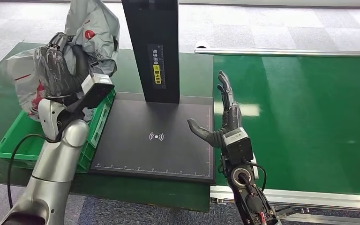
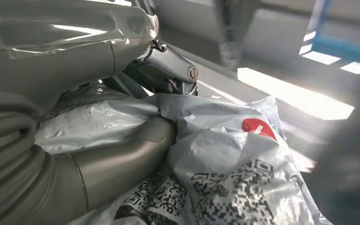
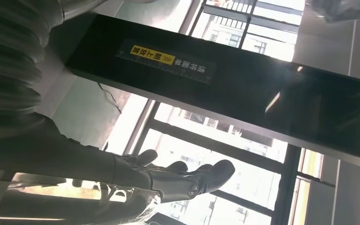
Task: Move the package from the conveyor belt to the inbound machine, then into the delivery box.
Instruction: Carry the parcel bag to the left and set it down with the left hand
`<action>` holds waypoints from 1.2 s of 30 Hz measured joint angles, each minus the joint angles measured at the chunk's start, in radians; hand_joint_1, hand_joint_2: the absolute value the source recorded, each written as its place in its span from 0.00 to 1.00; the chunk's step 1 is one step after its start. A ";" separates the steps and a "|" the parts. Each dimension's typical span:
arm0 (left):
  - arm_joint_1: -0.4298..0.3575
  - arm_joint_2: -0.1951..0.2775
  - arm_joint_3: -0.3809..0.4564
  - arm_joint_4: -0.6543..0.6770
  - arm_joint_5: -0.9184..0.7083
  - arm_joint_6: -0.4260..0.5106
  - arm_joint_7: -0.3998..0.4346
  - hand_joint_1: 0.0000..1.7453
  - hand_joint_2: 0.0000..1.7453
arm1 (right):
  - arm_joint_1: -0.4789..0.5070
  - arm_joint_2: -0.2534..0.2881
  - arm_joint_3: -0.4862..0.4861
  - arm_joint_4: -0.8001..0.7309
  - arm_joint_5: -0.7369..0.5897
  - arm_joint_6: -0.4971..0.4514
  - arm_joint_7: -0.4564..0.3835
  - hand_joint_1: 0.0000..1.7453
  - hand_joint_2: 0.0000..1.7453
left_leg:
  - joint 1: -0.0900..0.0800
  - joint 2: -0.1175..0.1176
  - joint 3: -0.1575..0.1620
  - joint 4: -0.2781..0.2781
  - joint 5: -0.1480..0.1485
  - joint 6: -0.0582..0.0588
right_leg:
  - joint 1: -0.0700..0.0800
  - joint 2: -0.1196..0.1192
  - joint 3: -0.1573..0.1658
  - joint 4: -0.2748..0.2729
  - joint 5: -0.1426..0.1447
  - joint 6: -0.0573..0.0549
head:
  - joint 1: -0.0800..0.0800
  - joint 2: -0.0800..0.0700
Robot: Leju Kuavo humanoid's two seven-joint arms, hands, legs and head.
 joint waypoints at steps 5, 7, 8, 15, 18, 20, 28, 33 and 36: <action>-0.156 0.103 0.105 0.402 -0.044 -0.039 0.051 1.00 1.00 | 0.023 -0.001 0.000 -0.026 -0.002 0.013 0.006 0.00 1.00 | 0.001 0.005 0.001 0.000 0.001 -0.001 | 0.001 0.004 -0.001 0.001 0.002 -0.003 | 0.000 0.000; -0.186 0.141 0.121 0.532 -0.085 -0.082 0.114 1.00 1.00 | 0.031 -0.002 0.000 -0.032 -0.003 0.015 0.009 0.00 1.00 | 0.001 0.006 0.001 0.000 0.001 -0.002 | 0.001 0.005 -0.002 0.001 0.002 -0.003 | 0.000 0.000; -0.192 0.158 0.124 0.586 -0.107 -0.100 0.150 1.00 1.00 | 0.033 -0.003 -0.001 -0.033 -0.003 0.016 0.010 0.00 1.00 | 0.001 0.006 0.000 0.000 0.001 -0.002 | 0.001 0.005 -0.002 0.001 0.002 -0.003 | 0.000 0.000; -0.190 0.243 0.124 0.814 -0.230 -0.215 0.361 1.00 1.00 | 0.045 -0.004 -0.004 -0.034 -0.003 0.017 0.010 0.00 1.00 | 0.001 0.006 -0.004 0.000 0.001 -0.002 | 0.001 0.005 -0.006 0.001 0.002 -0.003 | 0.000 0.000; -0.182 0.267 0.121 0.861 -0.251 -0.275 0.416 0.71 1.00 | 0.055 -0.005 -0.006 -0.034 -0.003 0.017 0.010 0.00 1.00 | 0.001 0.005 -0.004 0.000 0.001 -0.002 | 0.001 0.005 -0.006 0.001 0.002 -0.003 | 0.000 0.000; -0.176 0.280 0.120 0.882 -0.247 -0.298 0.420 0.21 1.00 | 0.062 -0.006 -0.007 -0.035 -0.002 0.017 0.010 0.00 1.00 | 0.001 0.005 -0.004 0.000 0.001 -0.002 | 0.001 0.005 -0.006 0.001 0.002 -0.003 | 0.000 0.000; -0.159 0.298 0.163 0.909 -0.170 -0.222 0.250 0.00 1.00 | 0.076 -0.012 -0.016 -0.038 -0.001 0.017 0.010 0.00 1.00 | 0.001 0.005 -0.004 0.000 0.001 -0.002 | 0.001 0.005 -0.006 0.001 0.002 -0.003 | 0.000 0.000; -0.159 0.289 0.219 0.902 -0.121 -0.124 0.109 0.00 1.00 | 0.077 -0.011 -0.018 -0.038 0.003 0.023 0.010 0.00 1.00 | 0.001 0.004 -0.004 0.000 0.001 -0.002 | 0.001 0.004 -0.006 0.001 0.002 -0.003 | 0.000 0.000; -0.163 0.277 0.259 0.881 -0.064 -0.069 0.013 0.00 1.00 | 0.077 -0.011 -0.018 -0.038 0.006 0.028 0.010 0.00 1.00 | 0.001 0.004 -0.004 0.000 0.001 -0.002 | 0.001 0.004 -0.006 0.001 0.002 -0.003 | 0.000 0.000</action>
